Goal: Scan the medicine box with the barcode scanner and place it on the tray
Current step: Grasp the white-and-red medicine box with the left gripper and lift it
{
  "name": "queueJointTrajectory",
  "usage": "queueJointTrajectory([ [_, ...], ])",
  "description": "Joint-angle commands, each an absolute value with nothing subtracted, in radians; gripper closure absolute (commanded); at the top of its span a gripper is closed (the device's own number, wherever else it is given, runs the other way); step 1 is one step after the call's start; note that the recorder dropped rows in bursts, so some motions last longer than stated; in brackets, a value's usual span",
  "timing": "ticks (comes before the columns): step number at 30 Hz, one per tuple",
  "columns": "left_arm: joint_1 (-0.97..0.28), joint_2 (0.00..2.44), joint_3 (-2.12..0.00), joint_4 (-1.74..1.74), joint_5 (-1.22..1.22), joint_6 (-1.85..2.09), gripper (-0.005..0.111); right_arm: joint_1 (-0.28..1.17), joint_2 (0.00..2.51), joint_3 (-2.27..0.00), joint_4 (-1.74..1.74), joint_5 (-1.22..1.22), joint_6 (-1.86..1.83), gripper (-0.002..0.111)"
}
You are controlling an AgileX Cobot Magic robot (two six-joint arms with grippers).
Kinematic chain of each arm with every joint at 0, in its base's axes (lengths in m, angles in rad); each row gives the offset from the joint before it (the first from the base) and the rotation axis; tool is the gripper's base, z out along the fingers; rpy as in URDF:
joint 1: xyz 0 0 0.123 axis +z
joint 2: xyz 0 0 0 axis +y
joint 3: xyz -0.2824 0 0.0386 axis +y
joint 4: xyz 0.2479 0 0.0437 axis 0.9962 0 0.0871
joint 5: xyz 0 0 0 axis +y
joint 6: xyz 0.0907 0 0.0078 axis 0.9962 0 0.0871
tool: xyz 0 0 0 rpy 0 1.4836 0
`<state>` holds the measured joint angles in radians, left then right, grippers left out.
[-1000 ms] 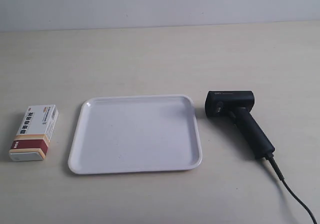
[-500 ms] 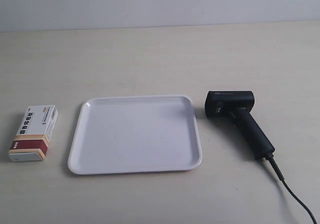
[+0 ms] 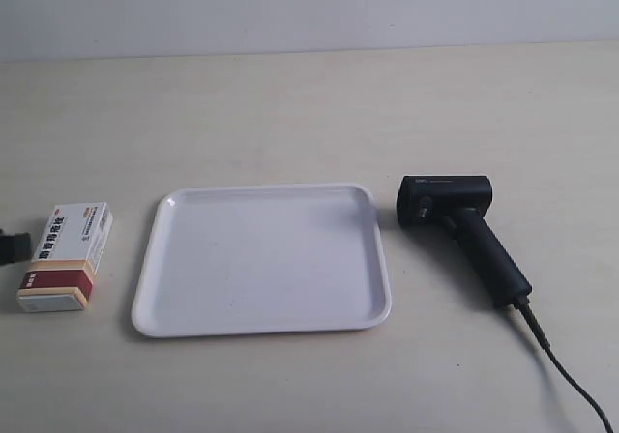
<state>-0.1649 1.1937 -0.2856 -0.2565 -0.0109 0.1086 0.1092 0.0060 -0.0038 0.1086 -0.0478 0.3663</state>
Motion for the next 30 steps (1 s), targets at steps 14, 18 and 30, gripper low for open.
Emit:
queueJointTrajectory([
  [14, -0.303, 1.694, -0.384, -0.242, -0.338, 0.139, 0.01, 0.105, 0.0, 0.0, 0.102, -0.049, 0.366, 0.108],
  [18, -0.303, 1.698, -0.384, -0.205, -0.345, 0.147, 0.039, 0.105, 0.0, 0.0, 0.102, -0.049, 0.366, 0.108],
  [30, -0.373, 1.521, -0.576, 0.24, -0.067, 0.101, 0.107, 0.105, 0.111, -0.059, 0.072, -0.034, 0.366, 0.108],
])
